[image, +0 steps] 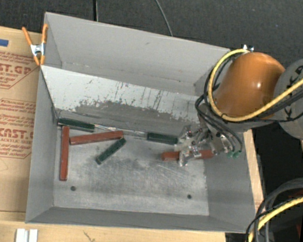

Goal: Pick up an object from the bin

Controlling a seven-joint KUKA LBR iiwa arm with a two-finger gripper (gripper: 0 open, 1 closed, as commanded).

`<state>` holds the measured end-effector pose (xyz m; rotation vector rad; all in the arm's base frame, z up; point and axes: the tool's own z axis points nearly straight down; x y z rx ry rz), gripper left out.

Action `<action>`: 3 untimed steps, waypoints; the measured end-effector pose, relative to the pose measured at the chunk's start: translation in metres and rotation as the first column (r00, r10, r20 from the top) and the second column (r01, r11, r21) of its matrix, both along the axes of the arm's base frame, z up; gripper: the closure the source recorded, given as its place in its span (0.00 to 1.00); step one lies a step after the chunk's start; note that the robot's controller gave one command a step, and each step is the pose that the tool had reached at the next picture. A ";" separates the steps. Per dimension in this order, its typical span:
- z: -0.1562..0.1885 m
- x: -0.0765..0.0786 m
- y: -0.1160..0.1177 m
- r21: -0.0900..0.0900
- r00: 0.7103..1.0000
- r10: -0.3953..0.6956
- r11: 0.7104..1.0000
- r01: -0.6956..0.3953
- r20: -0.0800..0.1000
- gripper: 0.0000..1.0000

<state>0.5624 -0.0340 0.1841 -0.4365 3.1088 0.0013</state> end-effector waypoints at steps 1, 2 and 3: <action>-0.018 -0.002 -0.002 0.001 1.000 -0.001 1.000 0.001 0.002 1.00; -0.022 -0.007 -0.003 0.001 1.000 -0.002 1.000 0.002 -0.008 1.00; 0.055 -0.011 -0.004 0.000 1.000 -0.026 1.000 0.026 0.001 1.00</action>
Offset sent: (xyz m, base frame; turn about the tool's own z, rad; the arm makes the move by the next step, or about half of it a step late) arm -0.0062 -0.0039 0.0057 0.0043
